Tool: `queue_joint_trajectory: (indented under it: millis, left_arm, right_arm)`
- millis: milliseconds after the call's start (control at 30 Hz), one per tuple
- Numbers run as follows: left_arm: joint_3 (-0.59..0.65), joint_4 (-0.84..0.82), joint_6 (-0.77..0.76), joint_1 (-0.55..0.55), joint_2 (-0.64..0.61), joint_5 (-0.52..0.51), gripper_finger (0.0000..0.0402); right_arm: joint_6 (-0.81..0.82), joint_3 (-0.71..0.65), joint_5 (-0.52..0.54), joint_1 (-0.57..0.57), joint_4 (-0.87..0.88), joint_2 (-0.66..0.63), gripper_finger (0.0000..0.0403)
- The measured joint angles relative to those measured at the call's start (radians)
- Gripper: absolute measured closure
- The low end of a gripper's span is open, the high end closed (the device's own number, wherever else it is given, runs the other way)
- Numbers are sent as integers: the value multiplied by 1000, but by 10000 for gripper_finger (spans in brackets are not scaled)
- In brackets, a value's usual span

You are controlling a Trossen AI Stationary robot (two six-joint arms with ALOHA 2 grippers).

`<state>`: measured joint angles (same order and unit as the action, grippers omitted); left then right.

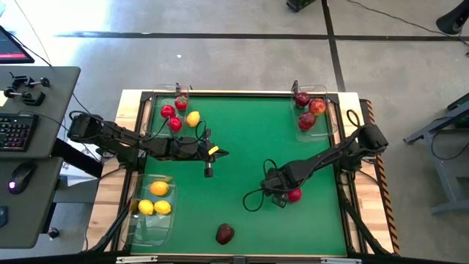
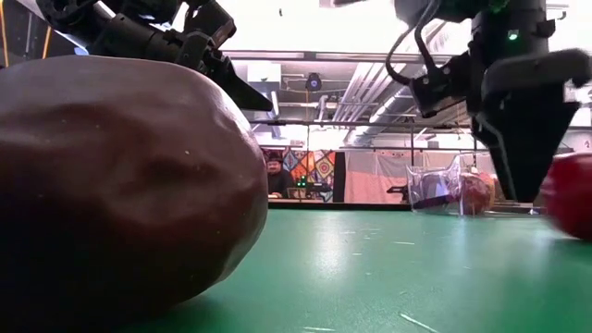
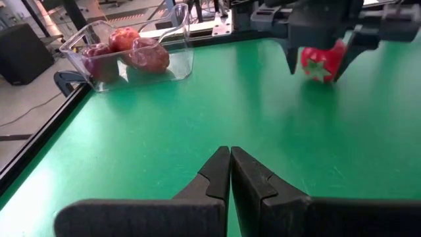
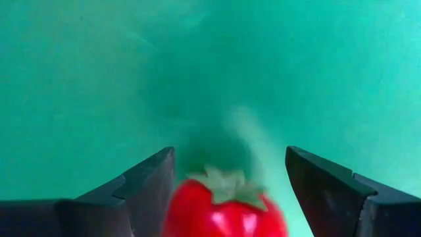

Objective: Sort produce into baskets
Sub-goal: Put the tomato into the top left bin

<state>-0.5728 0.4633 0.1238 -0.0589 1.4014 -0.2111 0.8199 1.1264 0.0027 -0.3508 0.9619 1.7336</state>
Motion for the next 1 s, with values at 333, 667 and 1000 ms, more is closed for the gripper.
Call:
queue_joint_trajectory:
  millis: [333,667,1000]
  left_arm:
    - [0,-2,0,0,0,0,401]
    - [0,-4,0,0,0,0,401]
    - [0,-9,1,0,0,0,401]
  right_arm:
    - [-61,24,-22,-1,21,-6,124]
    - [64,167,-12,-122,245,-7,124]
    - [368,172,-222,-376,227,-7,124]
